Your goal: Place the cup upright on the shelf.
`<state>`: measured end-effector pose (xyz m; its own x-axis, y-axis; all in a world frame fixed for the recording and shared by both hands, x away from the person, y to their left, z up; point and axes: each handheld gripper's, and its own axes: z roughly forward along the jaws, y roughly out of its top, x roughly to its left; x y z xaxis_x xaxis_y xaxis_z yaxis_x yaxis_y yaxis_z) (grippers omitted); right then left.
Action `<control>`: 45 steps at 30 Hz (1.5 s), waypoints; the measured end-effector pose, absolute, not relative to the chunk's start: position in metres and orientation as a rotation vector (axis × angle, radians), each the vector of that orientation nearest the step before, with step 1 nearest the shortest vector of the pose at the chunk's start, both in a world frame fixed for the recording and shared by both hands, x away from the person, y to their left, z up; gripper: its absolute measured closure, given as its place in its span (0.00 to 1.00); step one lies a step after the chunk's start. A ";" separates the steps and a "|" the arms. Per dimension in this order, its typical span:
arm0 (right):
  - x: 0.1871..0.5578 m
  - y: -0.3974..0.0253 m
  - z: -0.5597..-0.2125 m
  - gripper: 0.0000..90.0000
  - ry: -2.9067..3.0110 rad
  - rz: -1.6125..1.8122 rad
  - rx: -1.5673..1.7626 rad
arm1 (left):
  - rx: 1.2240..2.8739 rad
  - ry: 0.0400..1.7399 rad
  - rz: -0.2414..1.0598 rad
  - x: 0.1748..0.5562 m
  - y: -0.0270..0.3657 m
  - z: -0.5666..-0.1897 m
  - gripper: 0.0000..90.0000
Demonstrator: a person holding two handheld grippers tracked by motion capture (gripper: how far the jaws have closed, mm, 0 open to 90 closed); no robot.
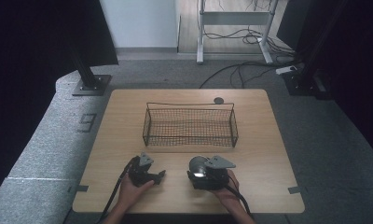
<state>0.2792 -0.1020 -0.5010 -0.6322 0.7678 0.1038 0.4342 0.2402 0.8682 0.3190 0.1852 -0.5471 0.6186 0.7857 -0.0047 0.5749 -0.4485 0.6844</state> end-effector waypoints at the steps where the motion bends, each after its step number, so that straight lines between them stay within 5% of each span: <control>1: 0.279 -0.102 -0.500 0.16 2.172 1.353 1.105 | 2.185 1.063 0.415 0.319 0.185 -0.547 0.16; 45: 0.275 -0.124 -0.467 0.16 2.035 1.421 1.090 | 2.185 1.063 0.415 0.319 0.185 -0.547 0.16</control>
